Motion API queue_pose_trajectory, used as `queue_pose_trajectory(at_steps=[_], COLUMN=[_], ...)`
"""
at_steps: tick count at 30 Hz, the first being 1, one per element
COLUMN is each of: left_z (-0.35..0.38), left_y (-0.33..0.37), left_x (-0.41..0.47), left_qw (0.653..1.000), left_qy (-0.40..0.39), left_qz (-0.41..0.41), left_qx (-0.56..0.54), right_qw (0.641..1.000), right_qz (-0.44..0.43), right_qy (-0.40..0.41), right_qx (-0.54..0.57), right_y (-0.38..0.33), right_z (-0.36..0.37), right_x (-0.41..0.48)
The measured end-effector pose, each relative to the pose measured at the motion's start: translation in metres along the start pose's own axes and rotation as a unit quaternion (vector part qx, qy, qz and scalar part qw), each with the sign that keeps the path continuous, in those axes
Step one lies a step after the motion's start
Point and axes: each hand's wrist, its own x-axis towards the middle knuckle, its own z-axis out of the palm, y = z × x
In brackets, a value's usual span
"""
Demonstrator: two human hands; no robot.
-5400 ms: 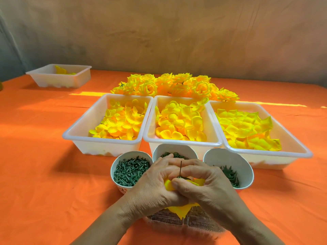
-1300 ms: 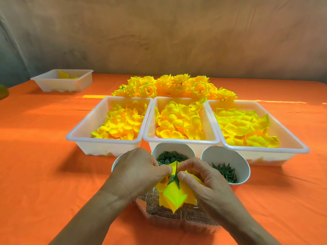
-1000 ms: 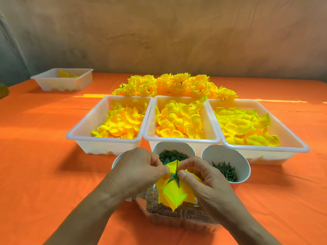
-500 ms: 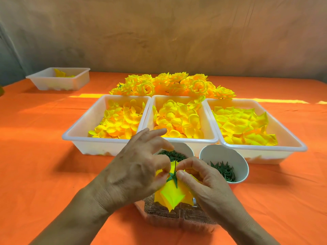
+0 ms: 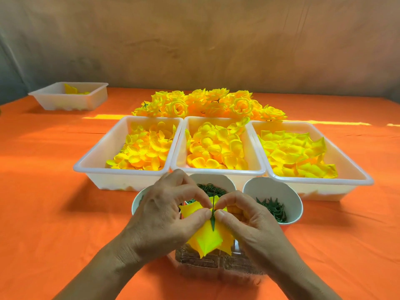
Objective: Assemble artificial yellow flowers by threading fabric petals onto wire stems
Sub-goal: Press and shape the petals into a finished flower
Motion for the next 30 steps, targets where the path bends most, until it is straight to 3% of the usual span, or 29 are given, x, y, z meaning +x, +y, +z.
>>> queue_pose_trajectory(at_steps=[7,11,18,23,30], left_z=[0.006,0.004,0.011,0.013,0.016], left_y=[-0.005,-0.013,-0.019,-0.014,-0.015], left_x=[0.006,0.009,0.006,0.002,-0.003], left_qw=[0.992,0.981,0.973,0.989,0.986], left_qy=[-0.077,-0.126,-0.110,-0.049,-0.041], left_qz=[-0.076,-0.080,-0.099,-0.061,-0.078], left_qx=[-0.061,-0.126,-0.177,-0.124,-0.140], right_qw=[1.000,0.999,0.998,0.998,0.997], right_qz=[0.007,0.013,0.002,0.005,0.013], right_qy=[0.010,0.002,-0.015,-0.026,-0.025], right_qx=[-0.020,-0.029,-0.057,-0.064,-0.066], right_y=[-0.002,-0.005,-0.005,-0.005,-0.003], right_z=[0.001,0.000,-0.003,-0.005,-0.004], right_x=[0.000,0.002,0.002,0.004,0.002])
